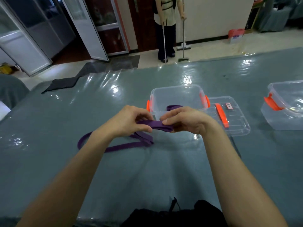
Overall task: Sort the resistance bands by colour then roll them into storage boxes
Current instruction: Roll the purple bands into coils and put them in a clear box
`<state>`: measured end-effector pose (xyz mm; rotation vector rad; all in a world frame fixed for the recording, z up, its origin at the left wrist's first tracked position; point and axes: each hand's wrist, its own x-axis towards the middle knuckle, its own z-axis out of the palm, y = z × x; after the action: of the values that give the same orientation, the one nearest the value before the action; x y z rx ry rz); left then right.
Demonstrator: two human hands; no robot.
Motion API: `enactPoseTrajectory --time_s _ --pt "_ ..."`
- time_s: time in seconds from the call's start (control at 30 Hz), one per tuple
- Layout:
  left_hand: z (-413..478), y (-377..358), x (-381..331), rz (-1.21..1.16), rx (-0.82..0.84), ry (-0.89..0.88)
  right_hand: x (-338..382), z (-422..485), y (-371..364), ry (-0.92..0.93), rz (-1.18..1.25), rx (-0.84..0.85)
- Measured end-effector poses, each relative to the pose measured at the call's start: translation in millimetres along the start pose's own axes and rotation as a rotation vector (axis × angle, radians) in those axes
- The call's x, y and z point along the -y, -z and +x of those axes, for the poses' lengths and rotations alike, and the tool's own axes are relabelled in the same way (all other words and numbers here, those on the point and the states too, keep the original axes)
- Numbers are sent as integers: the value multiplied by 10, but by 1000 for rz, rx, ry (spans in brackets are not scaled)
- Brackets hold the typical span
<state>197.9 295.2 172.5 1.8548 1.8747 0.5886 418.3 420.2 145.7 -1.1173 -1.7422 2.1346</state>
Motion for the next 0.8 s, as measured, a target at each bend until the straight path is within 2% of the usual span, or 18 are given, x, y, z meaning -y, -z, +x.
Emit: enactPoseTrajectory --time_s 0.1,0.27,0.33,0.43,0.5,0.6,0.7,0.8 --pt "-33 15 46 50 47 -5 -49 76 -63 18 101 57" --pt "-73 69 97 0 -69 -21 -136 123 -35 121 118 74" --pt "-69 104 77 71 -63 -54 -153 113 -40 219 -110 6" --pt "-15 125 37 246 -6 -85 -133 89 -107 394 -743 -150" --pt "26 139 2 300 16 -92 -110 68 -169 438 -897 -201" --pt "49 152 -53 337 40 -124 -120 56 -177 373 -814 -109" --pt "33 157 -78 277 75 -163 -169 33 -101 258 -693 44" --pt "9 153 -84 166 90 -180 -235 11 -16 186 -384 125"
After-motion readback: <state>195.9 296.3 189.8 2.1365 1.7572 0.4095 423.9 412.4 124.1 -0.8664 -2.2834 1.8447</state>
